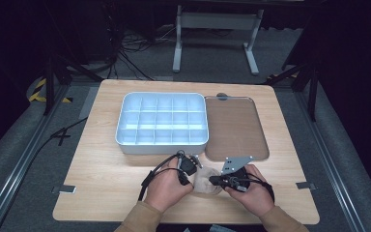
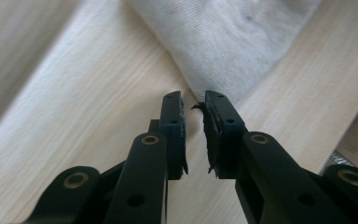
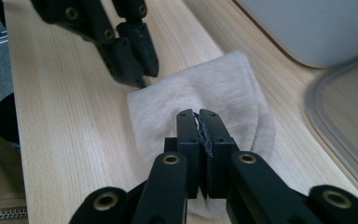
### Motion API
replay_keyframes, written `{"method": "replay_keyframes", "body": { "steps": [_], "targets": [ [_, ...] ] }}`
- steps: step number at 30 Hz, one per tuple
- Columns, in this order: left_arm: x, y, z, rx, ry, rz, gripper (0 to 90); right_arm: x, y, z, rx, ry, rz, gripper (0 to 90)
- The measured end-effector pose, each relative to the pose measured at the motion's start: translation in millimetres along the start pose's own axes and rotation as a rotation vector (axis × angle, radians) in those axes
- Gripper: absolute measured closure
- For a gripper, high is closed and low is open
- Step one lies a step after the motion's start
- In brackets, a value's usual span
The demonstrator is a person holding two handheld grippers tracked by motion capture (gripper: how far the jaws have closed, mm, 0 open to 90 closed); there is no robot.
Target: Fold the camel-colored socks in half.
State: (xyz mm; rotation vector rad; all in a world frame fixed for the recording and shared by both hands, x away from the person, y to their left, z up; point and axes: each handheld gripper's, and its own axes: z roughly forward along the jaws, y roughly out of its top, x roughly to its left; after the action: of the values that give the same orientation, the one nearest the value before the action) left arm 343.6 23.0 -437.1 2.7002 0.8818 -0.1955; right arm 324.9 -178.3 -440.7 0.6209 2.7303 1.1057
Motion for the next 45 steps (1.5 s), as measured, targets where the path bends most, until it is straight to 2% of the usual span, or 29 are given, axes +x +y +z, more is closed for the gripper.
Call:
{"method": "replay_keyframes", "body": {
  "steps": [3, 5, 9, 10, 12, 14, 15, 18, 21, 24, 32, 39, 45],
  "targets": [
    [-4.2, 3.1, 0.8, 0.014, -0.021, 0.009, 77.6, -3.0, -4.0, -3.9, -0.002, -0.016, 0.012, 87.3],
    [-5.8, 4.4, -2.6, 0.005, -0.028, 0.019, 77.5, -5.1, -6.9, -7.4, -0.002, -0.021, 0.016, 86.9],
    [-7.8, 7.0, -15.6, -0.062, -0.031, 0.016, 76.8, -9.5, -11.8, -13.3, -0.008, -0.035, 0.034, 86.7],
    [-7.8, 7.0, -15.6, -0.062, -0.031, 0.016, 76.2, -9.5, -11.8, -13.3, -0.008, -0.035, 0.034, 86.7],
    [-8.4, 9.2, -18.7, -0.122, -0.013, 0.017, 75.5, -10.8, -14.1, -13.5, -0.006, -0.039, 0.04, 86.5],
    [-7.8, 13.6, -20.1, -0.188, 0.024, 0.041, 74.8, -11.4, -16.8, -12.2, -0.003, -0.046, 0.043, 86.4],
    [-7.8, 13.6, -20.1, -0.188, 0.024, 0.041, 75.1, -11.4, -16.8, -12.2, -0.003, -0.046, 0.043, 86.4],
    [-6.6, 17.4, -18.7, -0.259, 0.025, 0.057, 76.4, -11.2, -18.6, -11.1, -0.006, -0.05, 0.041, 86.1],
    [-4.7, 20.6, -13.8, -0.253, 0.04, 0.062, 77.9, -11.1, -21.0, -9.5, -0.007, -0.056, 0.04, 85.6],
    [-2.3, 23.1, -5.3, -0.212, 0.055, 0.072, 77.3, -12.5, -24.2, -7.1, -0.014, -0.046, 0.034, 83.9],
    [1.9, 25.9, 6.8, -0.16, 0.051, 0.053, 77.0, -18.4, -34.8, -1.4, -0.011, -0.042, 0.036, 80.6],
    [1.4, 24.4, 5.4, -0.173, 0.052, 0.044, 76.5, -20.4, -40.1, -0.6, -0.033, -0.031, 0.041, 80.8],
    [1.9, 20.7, -2.8, -0.207, 0.049, 0.041, 74.3, -17.7, -36.9, -3.5, -0.016, -0.041, 0.034, 79.5]
  ]
}}
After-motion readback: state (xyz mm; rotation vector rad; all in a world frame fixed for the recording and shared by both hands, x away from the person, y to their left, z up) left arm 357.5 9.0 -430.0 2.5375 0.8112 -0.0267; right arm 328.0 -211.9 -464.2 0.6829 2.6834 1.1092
